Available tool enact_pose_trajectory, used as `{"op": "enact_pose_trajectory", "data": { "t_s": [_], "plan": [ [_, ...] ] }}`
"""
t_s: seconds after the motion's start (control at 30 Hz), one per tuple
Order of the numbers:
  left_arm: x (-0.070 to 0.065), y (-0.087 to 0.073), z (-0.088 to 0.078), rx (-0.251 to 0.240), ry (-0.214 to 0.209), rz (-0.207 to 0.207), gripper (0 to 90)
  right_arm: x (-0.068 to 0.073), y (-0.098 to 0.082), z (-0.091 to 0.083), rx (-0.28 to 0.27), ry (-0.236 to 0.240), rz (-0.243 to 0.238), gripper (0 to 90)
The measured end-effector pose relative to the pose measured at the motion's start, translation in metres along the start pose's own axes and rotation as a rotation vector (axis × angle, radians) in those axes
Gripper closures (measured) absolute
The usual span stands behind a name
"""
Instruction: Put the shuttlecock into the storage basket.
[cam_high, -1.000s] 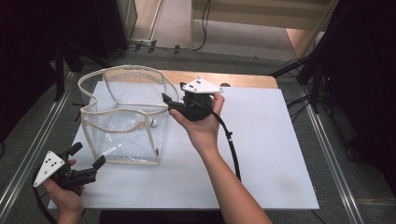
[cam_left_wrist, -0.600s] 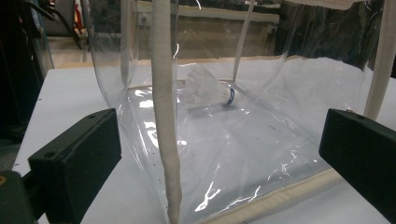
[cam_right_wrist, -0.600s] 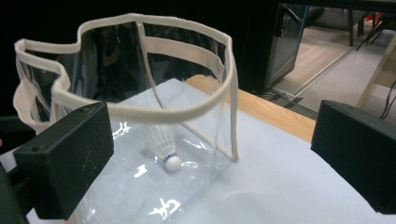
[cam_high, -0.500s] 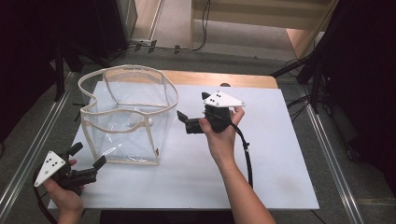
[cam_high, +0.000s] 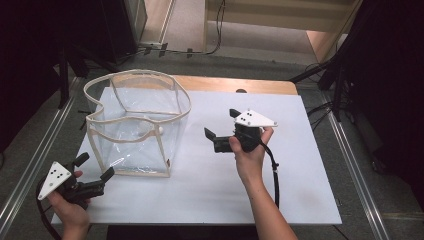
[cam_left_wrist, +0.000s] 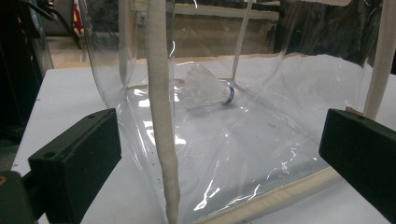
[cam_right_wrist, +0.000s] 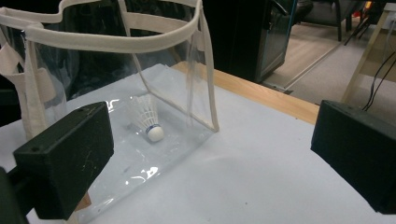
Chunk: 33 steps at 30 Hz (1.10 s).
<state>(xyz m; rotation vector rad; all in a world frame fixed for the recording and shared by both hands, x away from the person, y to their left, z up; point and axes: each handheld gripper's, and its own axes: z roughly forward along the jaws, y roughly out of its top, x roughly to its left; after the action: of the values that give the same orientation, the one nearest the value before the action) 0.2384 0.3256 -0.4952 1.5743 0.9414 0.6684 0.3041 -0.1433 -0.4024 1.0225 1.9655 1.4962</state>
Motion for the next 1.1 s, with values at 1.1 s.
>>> {"op": "enact_pose_trajectory", "data": {
  "t_s": [1.1],
  "plan": [
    [-0.001,0.0,0.0,0.006,-0.001,0.01,0.0,-0.031,-0.049,-0.044,0.019,-0.051,0.028,0.0]
  ]
}}
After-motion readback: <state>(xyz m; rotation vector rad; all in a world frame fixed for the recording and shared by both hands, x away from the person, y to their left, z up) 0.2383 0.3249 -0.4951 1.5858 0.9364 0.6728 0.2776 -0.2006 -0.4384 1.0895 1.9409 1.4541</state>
